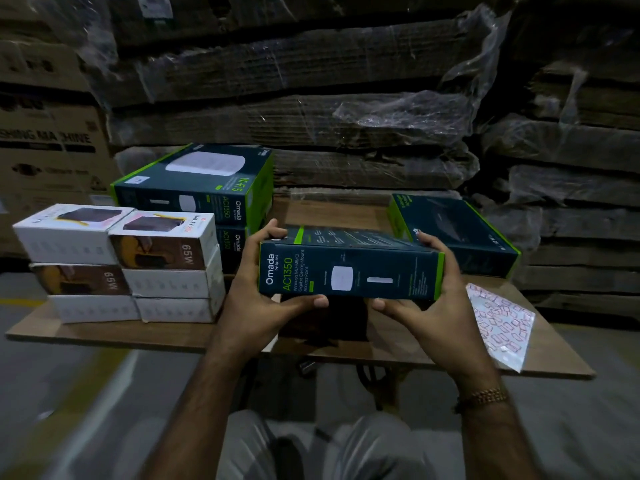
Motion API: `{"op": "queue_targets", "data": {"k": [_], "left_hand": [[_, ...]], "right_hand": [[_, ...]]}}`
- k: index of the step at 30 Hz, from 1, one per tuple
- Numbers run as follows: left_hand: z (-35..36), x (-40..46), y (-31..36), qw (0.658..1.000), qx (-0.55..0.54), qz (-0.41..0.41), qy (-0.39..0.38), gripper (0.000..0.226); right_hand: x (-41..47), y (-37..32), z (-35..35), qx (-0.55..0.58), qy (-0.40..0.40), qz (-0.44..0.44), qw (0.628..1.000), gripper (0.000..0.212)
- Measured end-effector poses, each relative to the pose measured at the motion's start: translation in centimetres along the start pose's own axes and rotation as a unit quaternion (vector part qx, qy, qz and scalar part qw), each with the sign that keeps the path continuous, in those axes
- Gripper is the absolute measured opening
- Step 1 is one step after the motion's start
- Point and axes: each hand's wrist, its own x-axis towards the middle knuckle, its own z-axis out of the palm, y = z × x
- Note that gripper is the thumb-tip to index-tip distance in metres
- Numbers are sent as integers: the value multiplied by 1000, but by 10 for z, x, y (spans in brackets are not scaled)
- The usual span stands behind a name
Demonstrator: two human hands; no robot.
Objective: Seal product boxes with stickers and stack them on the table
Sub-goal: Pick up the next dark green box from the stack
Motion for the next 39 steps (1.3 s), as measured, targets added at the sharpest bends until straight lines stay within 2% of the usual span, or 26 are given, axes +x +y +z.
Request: {"op": "queue_targets", "data": {"k": [19, 22, 24, 25, 26, 27, 30, 31, 32, 34, 36, 39], "left_hand": [[-5, 0, -9, 999, -31, -24, -13, 99], [-2, -2, -11, 997, -52, -49, -6, 115], [5, -2, -12, 985, -136, -103, 25, 135], [9, 1, -13, 968, -195, -145, 61, 140], [13, 3, -11, 946, -247, -187, 97, 137], [16, 6, -7, 921, -291, -228, 121, 125], [25, 14, 14, 874, -350, -312, 127, 64], [26, 18, 16, 868, -349, -329, 129, 55], [26, 21, 20, 866, -344, -335, 140, 57], [27, 30, 28, 867, -343, -322, 166, 88], [31, 37, 43, 886, -321, -285, 178, 111], [38, 50, 65, 928, -247, -230, 156, 130]], "right_hand": [[0, 5, 3, -28, 7, 3, 1000, 103], [0, 7, 2, -39, 6, 5, 999, 103], [0, 8, 2, -51, 5, 12, 999, 103], [0, 8, 2, -56, 4, 17, 998, 104], [-1, 9, 3, -59, 1, 23, 998, 104], [-2, 9, 4, -64, -4, 28, 998, 105], [-4, 11, 5, -75, -22, 59, 995, 103], [-4, 9, 4, -83, -26, 70, 994, 101], [-3, 8, 2, -107, -27, 75, 991, 100], [-2, 5, -1, -216, -29, 54, 974, 96], [0, -1, 0, -306, -40, 13, 951, 89], [2, -16, 15, -270, -75, -16, 960, 105]]}}
